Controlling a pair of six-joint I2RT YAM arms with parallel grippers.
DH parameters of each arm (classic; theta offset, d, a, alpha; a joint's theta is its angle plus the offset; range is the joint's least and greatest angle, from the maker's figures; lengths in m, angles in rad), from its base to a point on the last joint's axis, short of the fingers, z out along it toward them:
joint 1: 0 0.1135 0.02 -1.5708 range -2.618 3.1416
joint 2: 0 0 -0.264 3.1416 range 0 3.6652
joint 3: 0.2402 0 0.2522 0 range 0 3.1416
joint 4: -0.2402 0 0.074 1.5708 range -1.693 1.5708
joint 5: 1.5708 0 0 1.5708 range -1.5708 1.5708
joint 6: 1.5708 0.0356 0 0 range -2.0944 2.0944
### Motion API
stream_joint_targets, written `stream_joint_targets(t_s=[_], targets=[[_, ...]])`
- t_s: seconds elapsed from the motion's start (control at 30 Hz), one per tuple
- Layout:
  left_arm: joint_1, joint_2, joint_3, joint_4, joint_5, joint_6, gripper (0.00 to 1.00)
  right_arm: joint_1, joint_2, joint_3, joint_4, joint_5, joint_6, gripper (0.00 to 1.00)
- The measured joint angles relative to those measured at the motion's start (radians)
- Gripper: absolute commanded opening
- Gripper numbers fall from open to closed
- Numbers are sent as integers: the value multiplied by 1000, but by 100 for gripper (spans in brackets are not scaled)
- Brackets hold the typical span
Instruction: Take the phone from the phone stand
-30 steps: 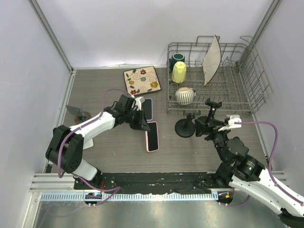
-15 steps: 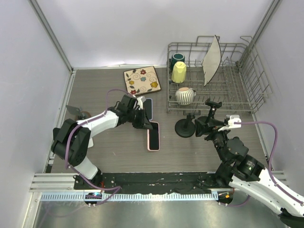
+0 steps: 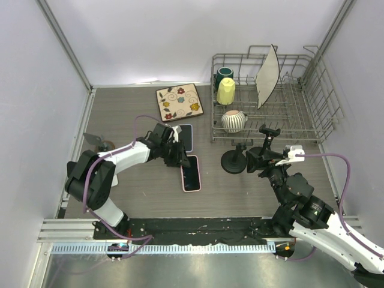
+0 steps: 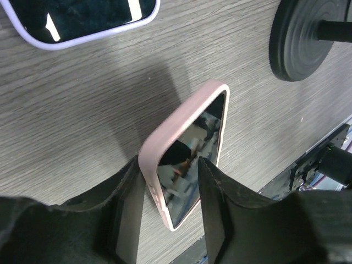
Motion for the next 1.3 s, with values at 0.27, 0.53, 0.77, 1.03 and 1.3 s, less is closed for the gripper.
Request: stream_joint_targets(t_s=[0.27,0.53,0.77,1.03,1.3], targets=[[-3,0,-3,-24,-27,1,65,0,0,0,0,0,0,86],[-5,-2,-3,-40,-61,0,75,0,0,0,0,0,0,86],[-5,-87,7,-122,-174,5,95,0,0,0,0,0,0,86],[-5,-322,120,-304,-568,-16,100,0,0,0,0,-1,0,86],[28,-558,146,-461,-993,-69,100,0,0,0,0,-7,0,86]])
